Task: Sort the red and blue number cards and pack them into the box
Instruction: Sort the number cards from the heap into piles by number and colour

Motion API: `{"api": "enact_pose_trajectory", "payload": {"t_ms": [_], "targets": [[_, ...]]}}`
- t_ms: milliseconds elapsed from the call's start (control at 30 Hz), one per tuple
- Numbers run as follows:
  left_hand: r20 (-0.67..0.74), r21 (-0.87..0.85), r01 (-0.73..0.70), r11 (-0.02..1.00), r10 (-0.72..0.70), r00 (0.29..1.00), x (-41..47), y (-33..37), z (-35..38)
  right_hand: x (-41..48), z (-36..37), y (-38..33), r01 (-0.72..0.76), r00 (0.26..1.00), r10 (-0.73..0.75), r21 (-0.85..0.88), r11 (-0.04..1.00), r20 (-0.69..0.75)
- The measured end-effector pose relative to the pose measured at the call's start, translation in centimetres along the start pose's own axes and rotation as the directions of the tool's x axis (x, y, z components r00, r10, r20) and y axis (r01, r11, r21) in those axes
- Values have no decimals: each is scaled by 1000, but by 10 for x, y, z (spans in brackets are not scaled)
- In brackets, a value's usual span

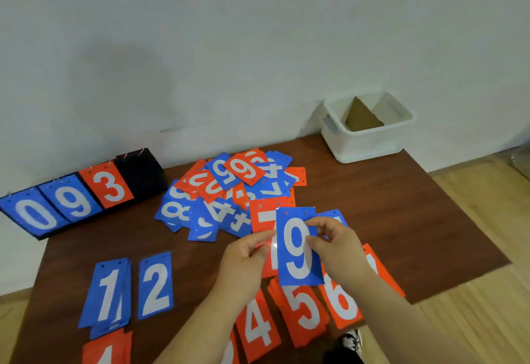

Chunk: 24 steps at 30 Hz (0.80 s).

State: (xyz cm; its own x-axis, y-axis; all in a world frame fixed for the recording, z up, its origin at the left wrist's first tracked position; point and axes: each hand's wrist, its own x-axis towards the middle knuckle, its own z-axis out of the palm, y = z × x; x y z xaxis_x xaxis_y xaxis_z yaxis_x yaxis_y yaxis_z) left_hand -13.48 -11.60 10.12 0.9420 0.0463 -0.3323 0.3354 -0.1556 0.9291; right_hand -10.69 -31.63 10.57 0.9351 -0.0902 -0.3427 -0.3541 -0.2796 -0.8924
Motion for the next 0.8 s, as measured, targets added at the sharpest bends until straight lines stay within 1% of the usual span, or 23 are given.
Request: {"api": "enact_pose_trajectory", "payload": {"t_ms": [67,233,400,600,667,800], "targets": [[-68,29,9,1000,-7,998,16,1,33,31,-43,20,0,999,-1,-41,999,-44],[-201,42,81,996,-71,977,50,6,129,107,-168,64,-30,997,15,-199,979,-76],[-225,143,134,981,-100,969,76,14,203,172,-264,93,-87,996,71,-315,945,-61],[-227,309,172,935,-103,968,85,21,244,231,-317,124,-55,998,60,-481,875,-5],[-241,326,202,923,-126,962,88,23,252,241,-324,133,-46,997,68,-527,848,24],[-274,305,240,922,-157,949,95,26,268,255,-328,153,-29,995,80,-602,798,59]]}}
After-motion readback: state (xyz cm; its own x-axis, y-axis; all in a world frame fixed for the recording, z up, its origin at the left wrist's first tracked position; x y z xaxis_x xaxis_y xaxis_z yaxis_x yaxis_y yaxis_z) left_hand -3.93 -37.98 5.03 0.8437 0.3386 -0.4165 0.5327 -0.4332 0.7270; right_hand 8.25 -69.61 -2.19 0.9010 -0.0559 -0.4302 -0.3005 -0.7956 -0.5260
